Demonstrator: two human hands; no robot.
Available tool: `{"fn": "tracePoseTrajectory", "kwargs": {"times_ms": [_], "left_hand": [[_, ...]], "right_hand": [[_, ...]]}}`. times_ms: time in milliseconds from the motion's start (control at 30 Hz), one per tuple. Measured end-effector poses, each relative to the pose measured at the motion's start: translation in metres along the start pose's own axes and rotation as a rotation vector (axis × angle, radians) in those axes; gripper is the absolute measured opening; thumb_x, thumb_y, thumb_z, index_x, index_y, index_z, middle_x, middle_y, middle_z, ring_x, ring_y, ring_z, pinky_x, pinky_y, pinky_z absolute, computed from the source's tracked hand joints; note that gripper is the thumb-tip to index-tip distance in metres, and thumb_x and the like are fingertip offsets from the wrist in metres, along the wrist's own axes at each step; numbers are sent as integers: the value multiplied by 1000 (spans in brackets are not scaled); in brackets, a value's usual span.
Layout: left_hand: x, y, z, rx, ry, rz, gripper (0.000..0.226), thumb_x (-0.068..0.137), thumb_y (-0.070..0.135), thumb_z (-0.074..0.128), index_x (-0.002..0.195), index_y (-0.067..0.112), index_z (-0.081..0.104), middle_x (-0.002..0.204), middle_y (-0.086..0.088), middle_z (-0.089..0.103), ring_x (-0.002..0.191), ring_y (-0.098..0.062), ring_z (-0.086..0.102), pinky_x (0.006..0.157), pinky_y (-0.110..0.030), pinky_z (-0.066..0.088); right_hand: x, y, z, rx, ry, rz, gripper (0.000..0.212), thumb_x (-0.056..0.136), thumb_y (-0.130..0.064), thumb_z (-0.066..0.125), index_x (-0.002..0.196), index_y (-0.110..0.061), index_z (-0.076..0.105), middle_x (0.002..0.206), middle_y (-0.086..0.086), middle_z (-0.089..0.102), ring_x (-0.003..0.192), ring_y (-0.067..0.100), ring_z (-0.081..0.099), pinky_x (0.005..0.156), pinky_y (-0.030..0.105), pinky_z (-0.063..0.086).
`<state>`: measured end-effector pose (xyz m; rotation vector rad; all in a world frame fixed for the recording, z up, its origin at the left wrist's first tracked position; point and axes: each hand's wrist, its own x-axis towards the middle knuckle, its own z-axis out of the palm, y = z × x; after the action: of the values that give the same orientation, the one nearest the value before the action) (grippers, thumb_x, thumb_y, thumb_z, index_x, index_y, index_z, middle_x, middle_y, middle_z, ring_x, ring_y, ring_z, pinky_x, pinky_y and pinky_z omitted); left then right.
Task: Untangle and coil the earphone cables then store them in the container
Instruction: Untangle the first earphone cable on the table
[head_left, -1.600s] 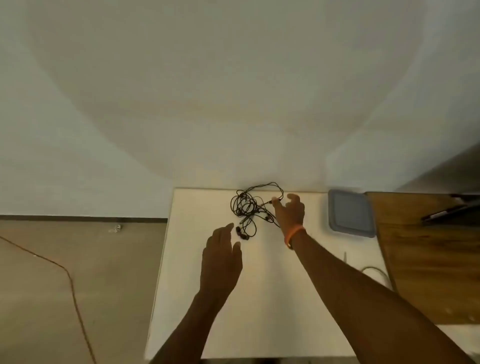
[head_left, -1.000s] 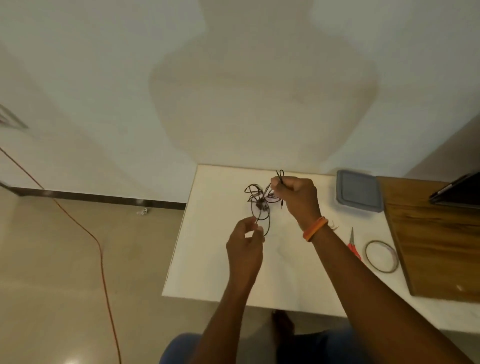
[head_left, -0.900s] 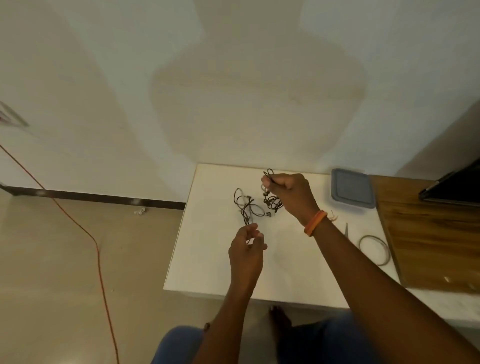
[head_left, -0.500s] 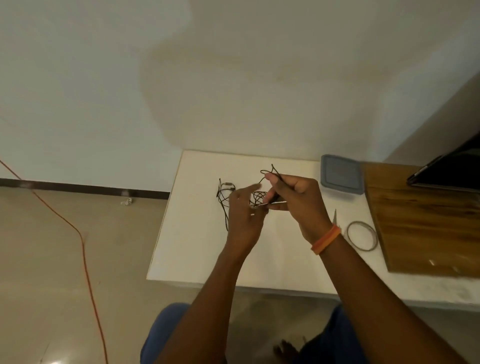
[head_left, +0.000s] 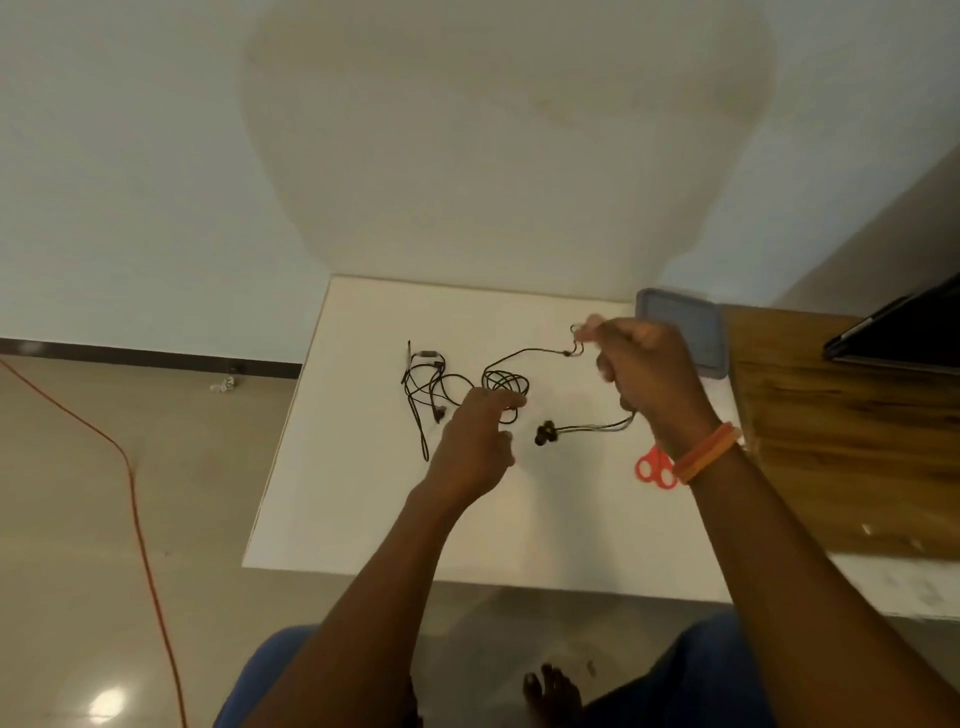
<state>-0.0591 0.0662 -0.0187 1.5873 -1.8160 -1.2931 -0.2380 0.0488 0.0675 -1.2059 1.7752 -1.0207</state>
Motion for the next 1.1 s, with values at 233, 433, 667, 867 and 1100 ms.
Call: {"fn": "tracePoseTrajectory", "kwargs": {"times_ms": [233, 433, 667, 867, 1100], "left_hand": [[-5, -19, -6, 540, -250, -200, 61, 95, 26, 60, 146, 14, 29, 157, -14, 12, 125, -37, 50, 96, -45, 46], [-1, -24, -12, 549, -141, -171, 72, 95, 32, 59, 152, 20, 17, 156, -12, 18, 134, -36, 35, 99, -48, 43], [5, -29, -21, 591, -34, -230, 53, 97, 30, 54, 144, 13, 37, 146, -10, 38, 134, -34, 33, 98, -47, 42], [12, -2, -18, -142, 178, -310, 52, 99, 52, 42, 86, 7, 64, 82, -6, 62, 85, -28, 64, 63, -34, 54], [12, 0, -22, -519, 386, -378, 27, 91, 30, 62, 75, 9, 67, 69, -9, 62, 61, -21, 52, 62, -29, 45]], "right_hand": [[10, 48, 33, -775, -221, 116, 47, 91, -40, 59, 123, -9, 44, 114, 14, 62, 103, 38, 61, 83, 39, 48], [6, 60, 78, -844, -325, -39, 58, 91, -42, 58, 137, -19, 31, 114, 15, 63, 102, 38, 62, 77, 36, 46], [3, 80, 91, -992, -360, -88, 22, 97, -31, 49, 111, -14, 51, 111, 15, 62, 100, 37, 61, 75, 36, 44], [11, 44, 68, -592, -437, -90, 15, 82, -24, 72, 71, -19, 63, 74, 3, 65, 75, 21, 63, 68, 30, 48], [-16, 26, 25, -275, -225, 18, 11, 88, -8, 62, 87, -10, 73, 71, 3, 72, 51, -4, 58, 59, 9, 44]]}}
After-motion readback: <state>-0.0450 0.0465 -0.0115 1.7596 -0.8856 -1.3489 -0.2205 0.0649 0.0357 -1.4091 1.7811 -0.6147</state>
